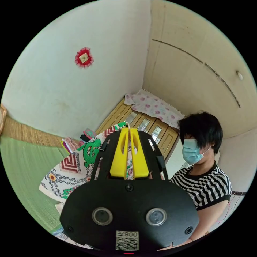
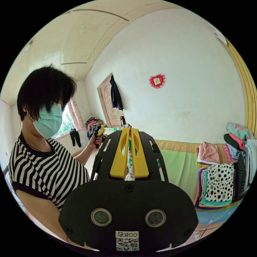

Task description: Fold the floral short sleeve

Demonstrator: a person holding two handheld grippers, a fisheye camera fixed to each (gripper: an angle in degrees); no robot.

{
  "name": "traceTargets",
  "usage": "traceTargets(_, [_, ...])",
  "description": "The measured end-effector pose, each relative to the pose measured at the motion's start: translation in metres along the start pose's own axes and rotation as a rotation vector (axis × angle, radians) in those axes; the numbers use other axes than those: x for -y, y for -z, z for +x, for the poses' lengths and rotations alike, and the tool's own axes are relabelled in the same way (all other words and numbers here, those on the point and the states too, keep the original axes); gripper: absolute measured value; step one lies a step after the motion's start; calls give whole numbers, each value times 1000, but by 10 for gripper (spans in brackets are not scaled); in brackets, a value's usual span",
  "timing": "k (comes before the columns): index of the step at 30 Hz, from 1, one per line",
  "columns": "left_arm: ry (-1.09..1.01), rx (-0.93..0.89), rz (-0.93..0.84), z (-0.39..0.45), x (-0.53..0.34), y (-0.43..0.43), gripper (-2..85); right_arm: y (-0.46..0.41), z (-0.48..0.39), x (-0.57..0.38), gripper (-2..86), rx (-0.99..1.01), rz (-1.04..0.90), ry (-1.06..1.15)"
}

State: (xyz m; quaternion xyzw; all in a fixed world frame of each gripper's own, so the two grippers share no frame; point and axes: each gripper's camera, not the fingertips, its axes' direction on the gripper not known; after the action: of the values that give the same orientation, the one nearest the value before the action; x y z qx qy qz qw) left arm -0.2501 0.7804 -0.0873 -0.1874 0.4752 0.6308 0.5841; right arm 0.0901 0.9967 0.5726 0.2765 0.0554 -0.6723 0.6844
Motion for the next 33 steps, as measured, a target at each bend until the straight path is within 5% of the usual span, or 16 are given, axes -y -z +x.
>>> traceTargets(16, [-322, 115, 62, 272, 0, -56, 5, 34, -109, 25, 4, -9, 106, 185])
traceTargets(33, [-367, 157, 75, 285, 61, -99, 5, -8, -69, 91, 5, -18, 92, 225])
